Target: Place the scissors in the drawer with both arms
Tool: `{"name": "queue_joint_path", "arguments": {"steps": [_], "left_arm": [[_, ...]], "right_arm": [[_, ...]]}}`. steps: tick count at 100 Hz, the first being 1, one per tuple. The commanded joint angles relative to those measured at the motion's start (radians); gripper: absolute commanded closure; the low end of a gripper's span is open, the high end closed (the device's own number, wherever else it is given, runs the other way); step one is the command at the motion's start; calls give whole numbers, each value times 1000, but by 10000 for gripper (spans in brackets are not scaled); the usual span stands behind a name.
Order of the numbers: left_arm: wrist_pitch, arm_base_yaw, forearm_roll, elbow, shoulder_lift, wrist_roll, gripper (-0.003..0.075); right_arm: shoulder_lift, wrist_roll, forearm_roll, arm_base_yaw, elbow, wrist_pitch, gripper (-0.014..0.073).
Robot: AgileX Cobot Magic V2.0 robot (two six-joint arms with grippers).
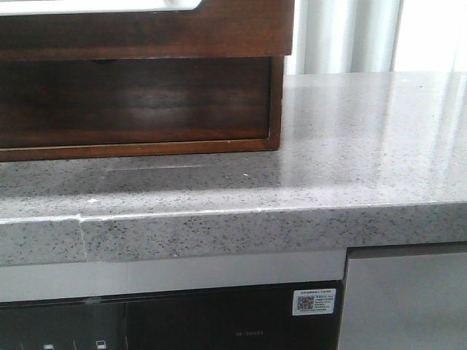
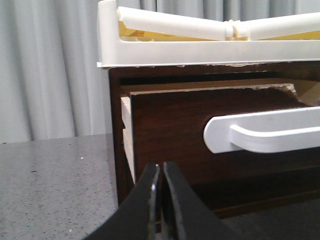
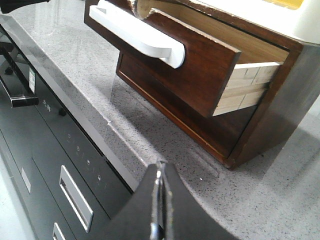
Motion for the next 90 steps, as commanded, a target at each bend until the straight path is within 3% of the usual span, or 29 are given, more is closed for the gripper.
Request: {"name": "queue_joint_path", "arguments": {"steps": [1,13,26,51,61,90], "left_arm": [[-71,28,-48,-28,4,82,740],[-73,75,-152,-28,3,233,740],[-66,133,-195,-28,-2,262,740],[-86,200,-232,55,-36,260,740],[-104,200,-224,93,-36,188,740],[123,200,-227,93,-36,100,740]], "right_arm": [[6,2,9,1,-28,-80,659],[6,2,9,1,-28,-80,659],[6,2,9,1,-28,-80,659],[6,2,9,1,-28,-80,659],[6,2,9,1,-28,-80,659],[6,2,9,1,-28,-80,659]]}}
